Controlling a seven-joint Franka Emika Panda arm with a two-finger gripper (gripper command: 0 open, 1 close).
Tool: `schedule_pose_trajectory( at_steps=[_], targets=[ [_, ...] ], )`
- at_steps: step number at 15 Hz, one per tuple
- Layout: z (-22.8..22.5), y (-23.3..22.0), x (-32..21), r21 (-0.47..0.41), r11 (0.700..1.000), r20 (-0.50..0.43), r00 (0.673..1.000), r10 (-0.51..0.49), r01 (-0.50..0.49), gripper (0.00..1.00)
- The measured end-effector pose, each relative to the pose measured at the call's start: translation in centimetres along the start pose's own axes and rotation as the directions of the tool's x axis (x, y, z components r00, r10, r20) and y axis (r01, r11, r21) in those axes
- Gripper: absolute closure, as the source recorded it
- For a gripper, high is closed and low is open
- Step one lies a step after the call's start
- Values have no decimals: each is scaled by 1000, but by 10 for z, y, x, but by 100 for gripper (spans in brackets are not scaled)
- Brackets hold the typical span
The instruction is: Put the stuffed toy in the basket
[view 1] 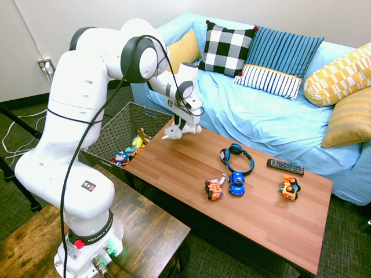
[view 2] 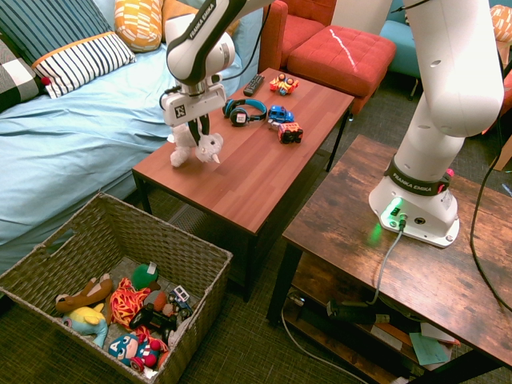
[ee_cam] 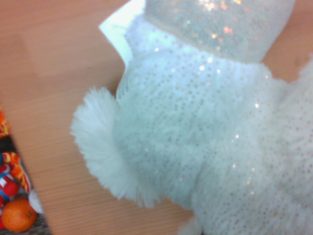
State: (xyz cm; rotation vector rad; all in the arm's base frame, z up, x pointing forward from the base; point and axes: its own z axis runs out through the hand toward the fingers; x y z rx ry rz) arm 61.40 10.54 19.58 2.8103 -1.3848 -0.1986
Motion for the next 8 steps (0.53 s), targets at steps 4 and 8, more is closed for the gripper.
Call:
schedule_pose_trajectory(
  at_steps=[4,8],
  targets=[
    [-49,-52,-91,29,990,-78,988,-136,139,100],
    [-42,-93,-159,25,975,-100,971,-216,219,100]
  ],
)
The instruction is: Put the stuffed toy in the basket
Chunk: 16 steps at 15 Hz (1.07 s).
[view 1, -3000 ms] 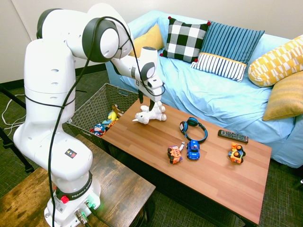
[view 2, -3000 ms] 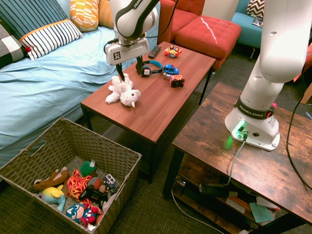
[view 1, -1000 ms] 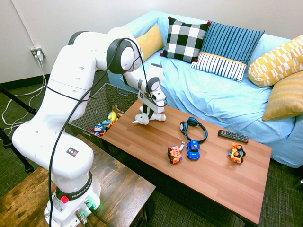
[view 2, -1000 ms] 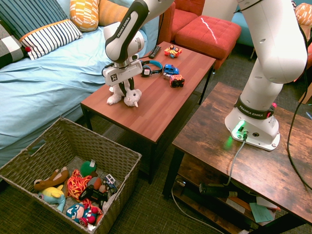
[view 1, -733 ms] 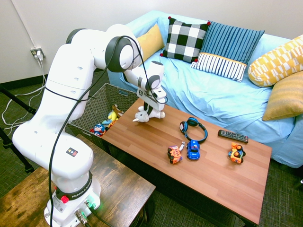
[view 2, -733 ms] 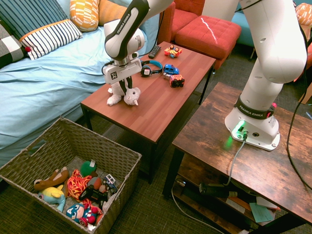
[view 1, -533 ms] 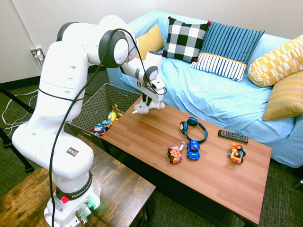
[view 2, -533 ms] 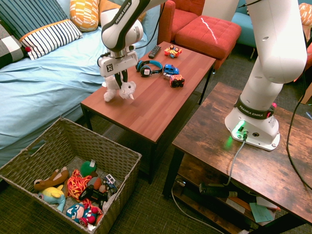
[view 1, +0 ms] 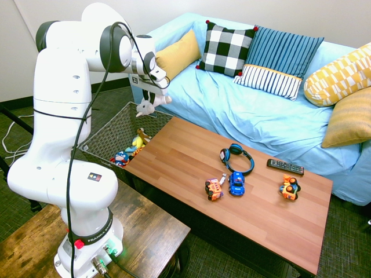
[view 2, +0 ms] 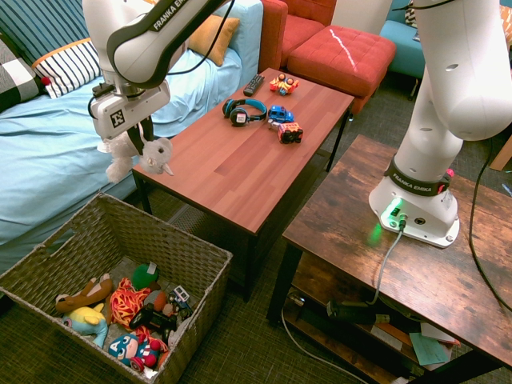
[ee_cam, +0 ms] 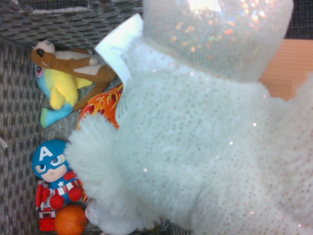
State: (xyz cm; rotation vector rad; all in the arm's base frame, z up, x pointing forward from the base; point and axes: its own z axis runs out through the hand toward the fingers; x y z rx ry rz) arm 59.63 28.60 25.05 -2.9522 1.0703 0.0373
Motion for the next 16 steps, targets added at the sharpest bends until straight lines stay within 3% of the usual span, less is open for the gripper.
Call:
schedule_pose_trajectory(
  at_steps=[4,8,11,12,16],
  targets=[
    [23,-18,-28,36,999,5,1000,-20,20,100],
    [84,-46,-88,74,997,29,999,-40,37,100],
    [130,-60,-99,91,996,45,999,-26,22,100],
    [142,-64,-100,96,995,46,999,-23,19,0],
    [167,-80,-112,101,994,55,998,-38,32,0]
  ],
)
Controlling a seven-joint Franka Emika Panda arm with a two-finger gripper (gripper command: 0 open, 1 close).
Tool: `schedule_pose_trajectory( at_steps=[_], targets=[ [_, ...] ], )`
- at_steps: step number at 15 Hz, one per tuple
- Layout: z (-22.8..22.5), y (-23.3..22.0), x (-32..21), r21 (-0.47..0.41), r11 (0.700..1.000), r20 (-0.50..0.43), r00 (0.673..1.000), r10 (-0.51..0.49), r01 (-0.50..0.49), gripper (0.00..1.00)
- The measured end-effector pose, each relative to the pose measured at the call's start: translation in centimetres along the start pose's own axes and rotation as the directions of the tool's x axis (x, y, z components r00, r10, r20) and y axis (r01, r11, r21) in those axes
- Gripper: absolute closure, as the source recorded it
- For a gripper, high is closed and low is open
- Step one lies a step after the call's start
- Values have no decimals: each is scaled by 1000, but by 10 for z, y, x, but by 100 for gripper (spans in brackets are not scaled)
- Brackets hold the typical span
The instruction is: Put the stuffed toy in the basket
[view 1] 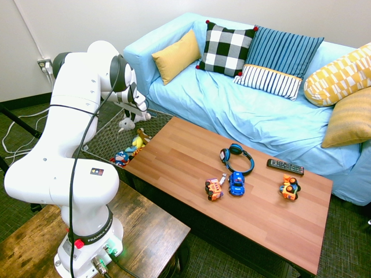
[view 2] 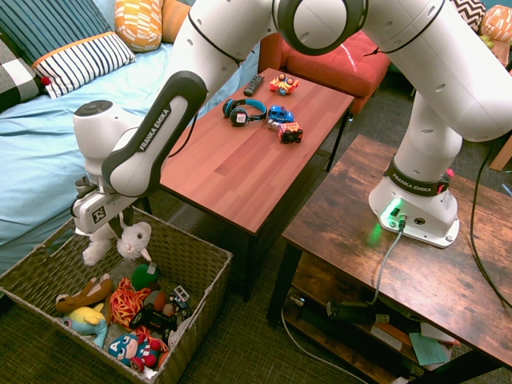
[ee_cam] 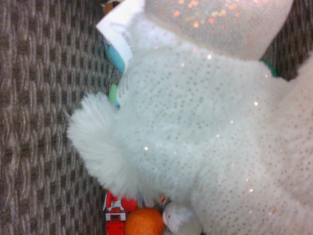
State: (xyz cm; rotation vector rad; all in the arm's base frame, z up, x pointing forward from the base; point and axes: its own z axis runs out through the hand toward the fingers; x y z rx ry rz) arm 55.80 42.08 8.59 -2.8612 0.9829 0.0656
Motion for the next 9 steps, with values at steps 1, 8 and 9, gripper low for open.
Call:
schedule_pose_trajectory(
  at_steps=[1,8,9],
  targets=[
    [5,-1,-5,-3,1000,7,1000,-1,1,0],
    [29,9,-8,-33,999,28,1000,11,-10,0],
    [26,9,-6,-30,1000,25,1000,10,-9,0]
  ],
)
